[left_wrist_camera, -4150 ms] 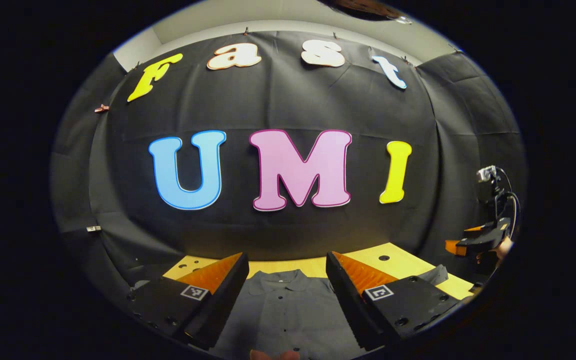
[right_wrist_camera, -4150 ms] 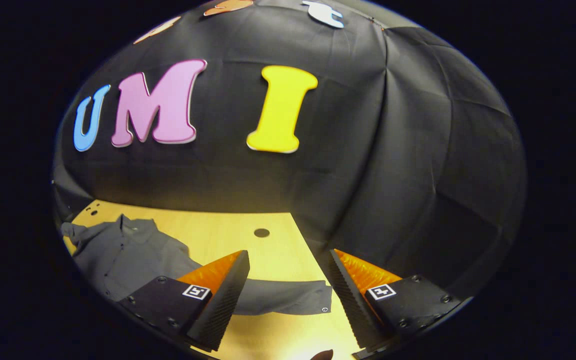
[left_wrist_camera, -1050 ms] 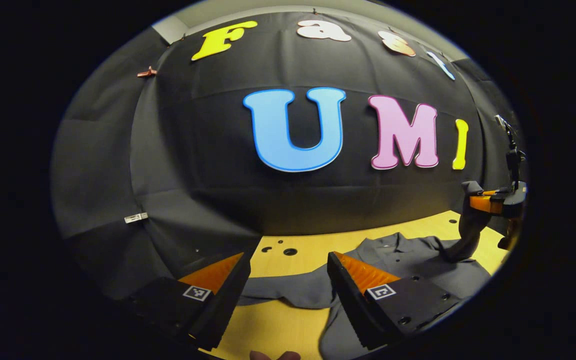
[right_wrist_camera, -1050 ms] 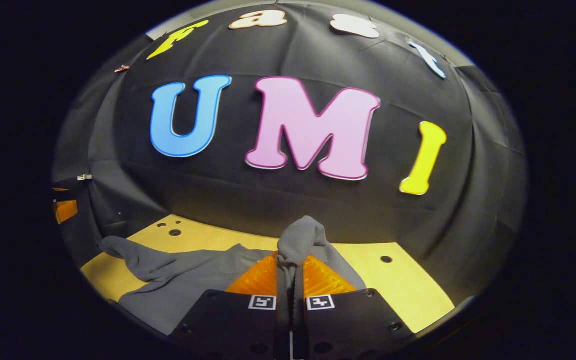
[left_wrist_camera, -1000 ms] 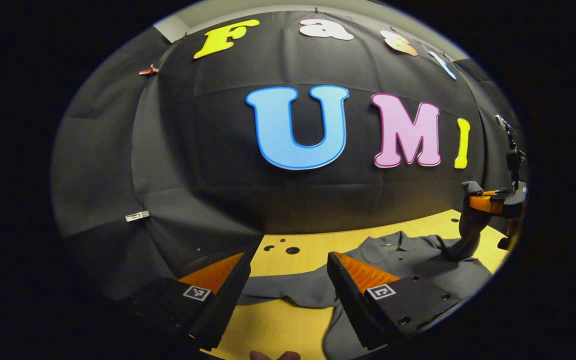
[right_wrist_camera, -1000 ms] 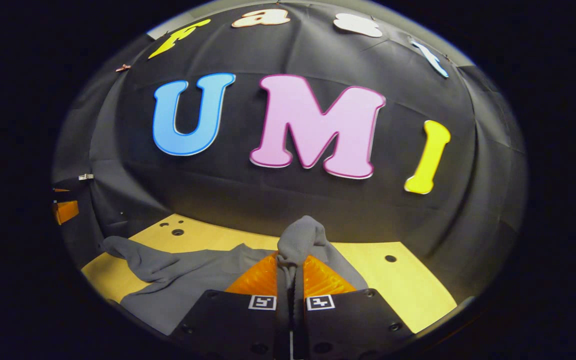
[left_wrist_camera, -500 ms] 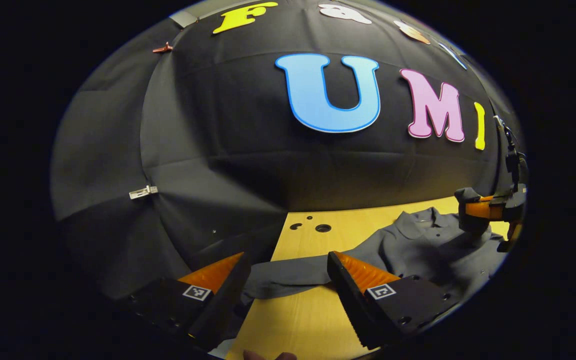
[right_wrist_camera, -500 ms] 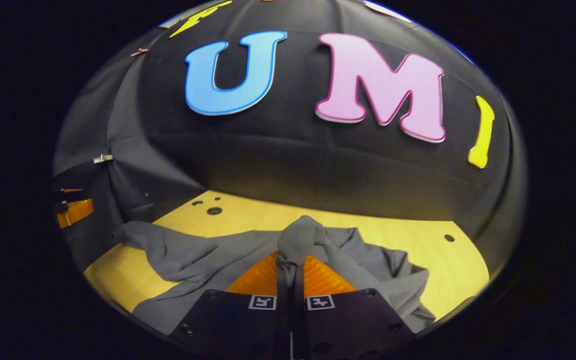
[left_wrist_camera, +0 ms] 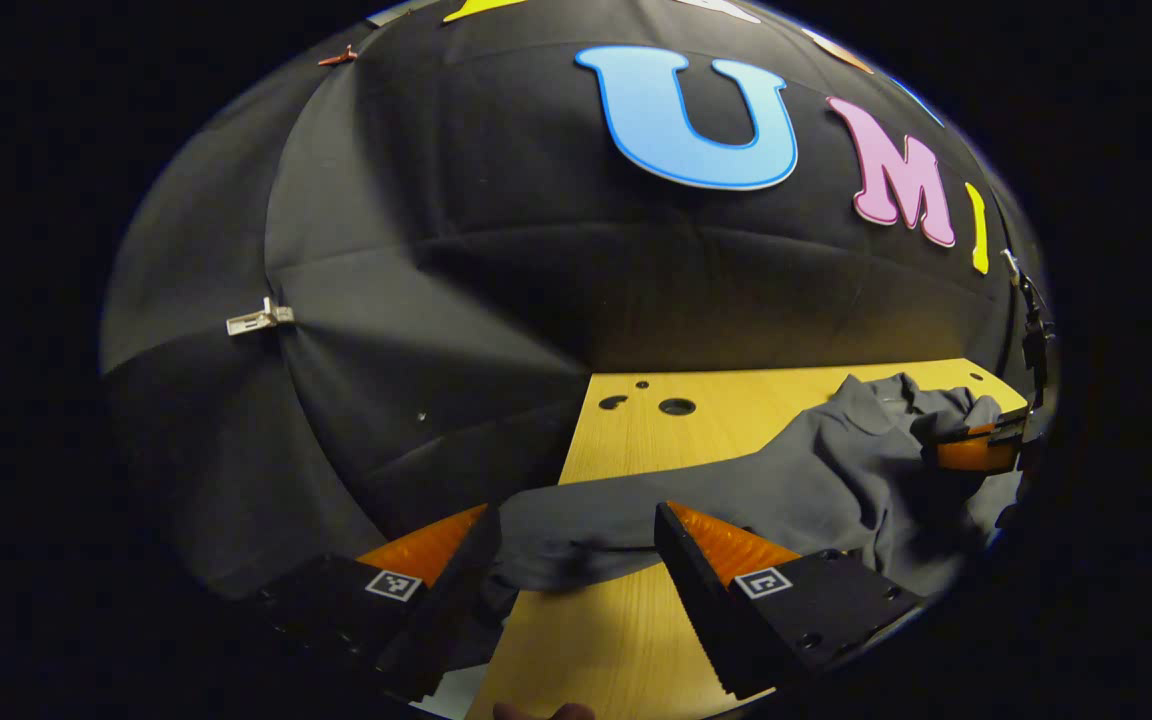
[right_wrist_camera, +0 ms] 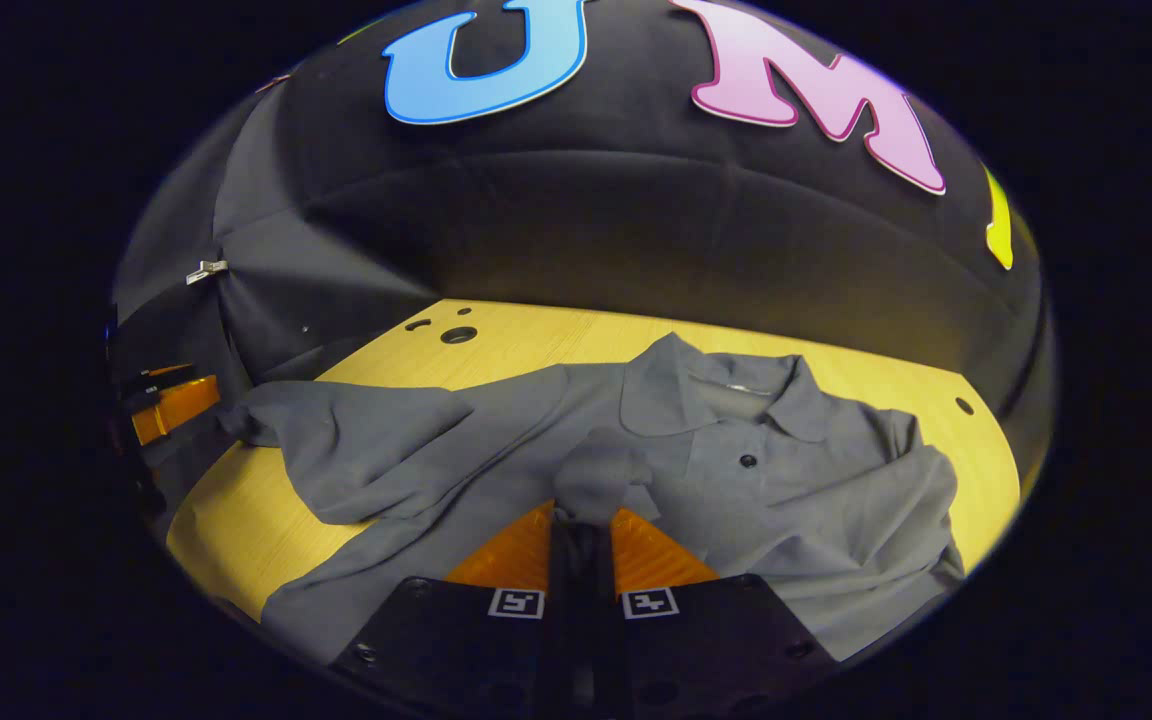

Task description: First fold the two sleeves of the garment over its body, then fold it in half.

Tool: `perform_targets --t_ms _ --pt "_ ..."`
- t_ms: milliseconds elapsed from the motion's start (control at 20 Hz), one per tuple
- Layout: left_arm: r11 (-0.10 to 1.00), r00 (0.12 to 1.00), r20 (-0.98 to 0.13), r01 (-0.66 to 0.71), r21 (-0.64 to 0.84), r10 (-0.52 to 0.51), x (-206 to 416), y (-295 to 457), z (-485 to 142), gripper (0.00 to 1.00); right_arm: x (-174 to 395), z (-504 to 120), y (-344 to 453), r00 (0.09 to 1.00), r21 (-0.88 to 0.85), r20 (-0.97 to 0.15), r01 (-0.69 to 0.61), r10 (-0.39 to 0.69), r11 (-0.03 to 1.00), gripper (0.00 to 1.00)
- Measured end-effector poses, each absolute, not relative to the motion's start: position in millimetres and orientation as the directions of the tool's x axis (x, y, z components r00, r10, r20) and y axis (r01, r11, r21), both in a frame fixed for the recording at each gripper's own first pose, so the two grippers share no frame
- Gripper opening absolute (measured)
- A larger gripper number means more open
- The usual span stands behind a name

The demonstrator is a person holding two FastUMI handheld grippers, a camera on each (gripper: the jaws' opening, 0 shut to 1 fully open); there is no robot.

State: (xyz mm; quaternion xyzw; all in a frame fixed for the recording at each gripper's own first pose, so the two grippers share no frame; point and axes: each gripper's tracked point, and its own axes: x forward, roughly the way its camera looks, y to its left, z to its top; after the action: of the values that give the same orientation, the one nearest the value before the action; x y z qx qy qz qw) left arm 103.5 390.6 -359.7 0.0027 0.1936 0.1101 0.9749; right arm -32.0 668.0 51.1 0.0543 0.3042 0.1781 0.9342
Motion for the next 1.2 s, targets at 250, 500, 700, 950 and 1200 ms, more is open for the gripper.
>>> perform_targets --t_ms 250,500,700,950,1200 --pt "0.981 0.888 -0.420 -0.190 0.035 0.187 118 394 -381 0.98 -47 45 691 0.703 0.282 -0.568 -0.322 0.428 0.904 0.26" --pt "0.982 0.867 -0.463 -0.188 0.033 0.182 129 398 -398 0.98 -68 67 724 0.637 0.427 -0.530 -0.371 0.560 0.825 0.64" --pt "0.975 0.849 -0.492 -0.221 -0.001 0.192 136 407 -408 0.97 -88 103 726 0.622 0.451 -0.469 -0.442 0.627 0.775 0.76" --pt "0.972 0.815 -0.540 -0.236 0.021 0.210 145 409 -425 0.98 -107 120 678 0.657 0.373 -0.481 -0.446 0.580 0.814 0.83" --pt "0.976 0.789 -0.588 -0.217 0.004 0.178 145 405 -445 0.96 -117 124 635 0.680 0.338 -0.502 -0.415 0.534 0.845 0.82"
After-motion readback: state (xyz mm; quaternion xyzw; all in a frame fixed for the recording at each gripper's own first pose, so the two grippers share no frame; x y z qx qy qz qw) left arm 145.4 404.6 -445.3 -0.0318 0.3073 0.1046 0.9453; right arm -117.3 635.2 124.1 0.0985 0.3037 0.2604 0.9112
